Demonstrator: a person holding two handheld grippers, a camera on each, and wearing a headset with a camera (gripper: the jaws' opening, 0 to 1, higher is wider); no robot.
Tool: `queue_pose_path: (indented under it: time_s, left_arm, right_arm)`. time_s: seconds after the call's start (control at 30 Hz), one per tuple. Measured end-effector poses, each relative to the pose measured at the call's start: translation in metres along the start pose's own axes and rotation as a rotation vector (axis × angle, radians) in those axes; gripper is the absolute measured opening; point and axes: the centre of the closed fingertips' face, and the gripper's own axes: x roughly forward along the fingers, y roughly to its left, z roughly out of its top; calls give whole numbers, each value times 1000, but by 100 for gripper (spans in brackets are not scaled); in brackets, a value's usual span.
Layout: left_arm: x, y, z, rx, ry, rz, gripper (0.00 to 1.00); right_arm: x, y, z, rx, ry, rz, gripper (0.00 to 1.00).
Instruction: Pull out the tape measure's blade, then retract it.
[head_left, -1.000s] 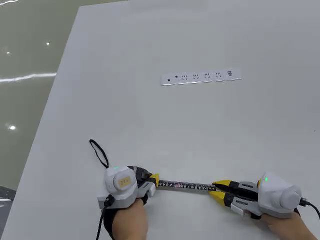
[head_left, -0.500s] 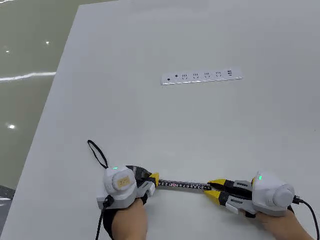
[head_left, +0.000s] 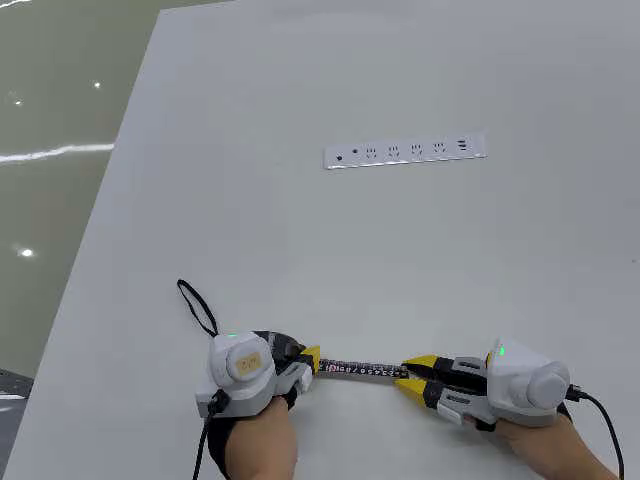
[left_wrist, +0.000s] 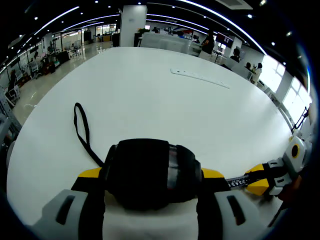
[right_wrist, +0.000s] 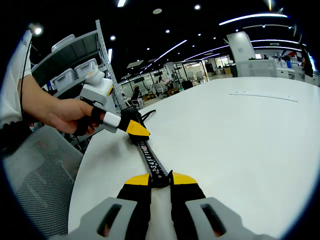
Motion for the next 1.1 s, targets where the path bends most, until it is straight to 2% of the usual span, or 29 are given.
queue_pose_path:
  time_s: [1.1]
  left_arm:
    - [0,0,0,-1,2,-1,73]
  right_arm:
    - [30,12,6,-1,8,30,13]
